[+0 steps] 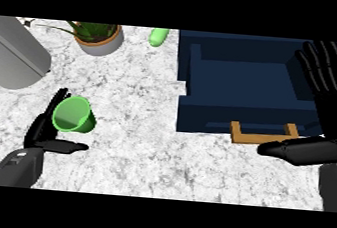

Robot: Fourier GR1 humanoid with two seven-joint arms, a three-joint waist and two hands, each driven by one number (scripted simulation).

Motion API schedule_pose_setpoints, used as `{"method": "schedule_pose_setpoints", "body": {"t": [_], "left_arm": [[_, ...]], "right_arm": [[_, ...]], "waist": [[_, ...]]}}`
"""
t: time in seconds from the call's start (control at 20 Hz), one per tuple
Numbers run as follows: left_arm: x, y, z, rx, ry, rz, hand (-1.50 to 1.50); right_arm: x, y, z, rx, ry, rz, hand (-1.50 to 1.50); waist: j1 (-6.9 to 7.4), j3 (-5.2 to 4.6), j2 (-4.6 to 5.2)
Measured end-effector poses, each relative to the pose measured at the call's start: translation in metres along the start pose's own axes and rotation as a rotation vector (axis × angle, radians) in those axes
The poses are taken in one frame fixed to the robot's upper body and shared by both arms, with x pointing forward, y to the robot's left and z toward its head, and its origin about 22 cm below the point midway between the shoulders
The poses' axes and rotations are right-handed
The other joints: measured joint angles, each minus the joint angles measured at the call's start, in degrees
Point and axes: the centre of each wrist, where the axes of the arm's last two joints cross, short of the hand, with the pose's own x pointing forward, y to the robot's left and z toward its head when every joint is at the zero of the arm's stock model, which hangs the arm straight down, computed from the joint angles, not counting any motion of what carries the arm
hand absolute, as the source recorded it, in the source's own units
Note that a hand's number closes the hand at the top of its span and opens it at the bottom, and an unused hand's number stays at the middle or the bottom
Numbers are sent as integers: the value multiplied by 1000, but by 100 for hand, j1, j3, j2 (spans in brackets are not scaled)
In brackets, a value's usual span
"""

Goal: Pick up the cup, place it into the drawer and close the drawer

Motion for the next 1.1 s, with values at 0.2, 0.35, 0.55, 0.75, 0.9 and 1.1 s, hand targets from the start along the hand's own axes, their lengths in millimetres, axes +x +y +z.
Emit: {"method": "schedule_pose_setpoints", "body": {"t": [0.2,0.35,0.55,0.75,0.9,1.1], "left_arm": [[-2,-6,-3,-13,-3,14,-150],[0,-11,-8,-37,-1,41,-150],[-1,-22,-14,-83,-9,101,150],[0,-28,-18,-58,-98,54,150],[5,-25,-22,-12,-164,-15,150],[4,-34,-26,73,-234,-26,150]], "right_arm": [[2,4,1,2,-1,2,-150],[4,3,0,3,3,2,-150],[2,-1,1,1,4,1,-150],[2,-2,1,-3,6,9,-150],[0,-2,2,-3,8,13,-150],[-1,-5,2,-8,9,13,-150]], "waist": [[-13,0,-1],[-29,-2,4],[-28,-2,9],[-17,-2,10],[-1,1,4],[21,6,-6]]}}
